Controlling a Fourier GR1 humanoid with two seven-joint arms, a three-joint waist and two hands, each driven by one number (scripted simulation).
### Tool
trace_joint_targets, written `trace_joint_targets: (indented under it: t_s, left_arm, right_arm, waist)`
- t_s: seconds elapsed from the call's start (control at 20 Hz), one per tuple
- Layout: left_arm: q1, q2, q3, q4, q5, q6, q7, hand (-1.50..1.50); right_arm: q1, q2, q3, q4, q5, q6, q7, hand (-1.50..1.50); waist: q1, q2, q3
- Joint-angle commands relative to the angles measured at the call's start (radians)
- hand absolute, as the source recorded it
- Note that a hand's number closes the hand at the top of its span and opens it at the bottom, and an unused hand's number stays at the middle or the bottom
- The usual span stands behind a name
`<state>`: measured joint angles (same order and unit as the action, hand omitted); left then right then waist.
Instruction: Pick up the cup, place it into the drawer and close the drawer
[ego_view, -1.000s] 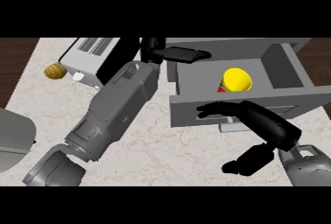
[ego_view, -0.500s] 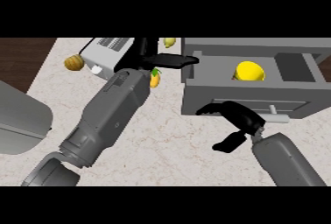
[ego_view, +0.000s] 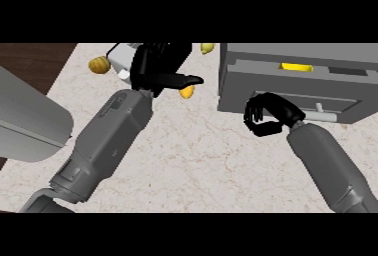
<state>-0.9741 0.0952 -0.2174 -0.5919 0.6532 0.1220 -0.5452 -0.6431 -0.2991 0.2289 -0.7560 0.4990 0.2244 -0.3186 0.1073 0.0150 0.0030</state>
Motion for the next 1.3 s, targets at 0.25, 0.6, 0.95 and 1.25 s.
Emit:
trace_joint_targets:
  t_s: [0.25, 0.6, 0.95, 1.25]
  left_arm:
    - [0.067, 0.1, 0.011, -0.104, 0.025, -0.081, 0.059, -1.5]
    - [0.104, 0.082, -0.016, -0.126, 0.009, -0.091, 0.047, -1.5]
    - [0.122, 0.102, -0.022, -0.147, 0.013, -0.134, 0.059, -1.5]
    - [0.153, 0.112, -0.021, -0.158, 0.021, -0.155, 0.064, -1.5]
  right_arm:
    - [-0.215, -0.072, -0.175, 0.261, -0.051, -0.103, -0.096, 1.5]
    - [-0.295, -0.118, -0.231, 0.261, -0.104, -0.056, -0.034, 1.5]
    - [-0.304, -0.178, -0.262, 0.22, -0.155, 0.032, -0.029, 1.5]
    - [-0.286, -0.189, -0.272, 0.191, -0.185, 0.076, -0.019, 1.5]
  waist:
    - [0.056, 0.015, 0.003]
    - [0.089, 0.029, 0.002]
    - [0.098, 0.032, 0.001]
    - [0.123, 0.034, -0.001]
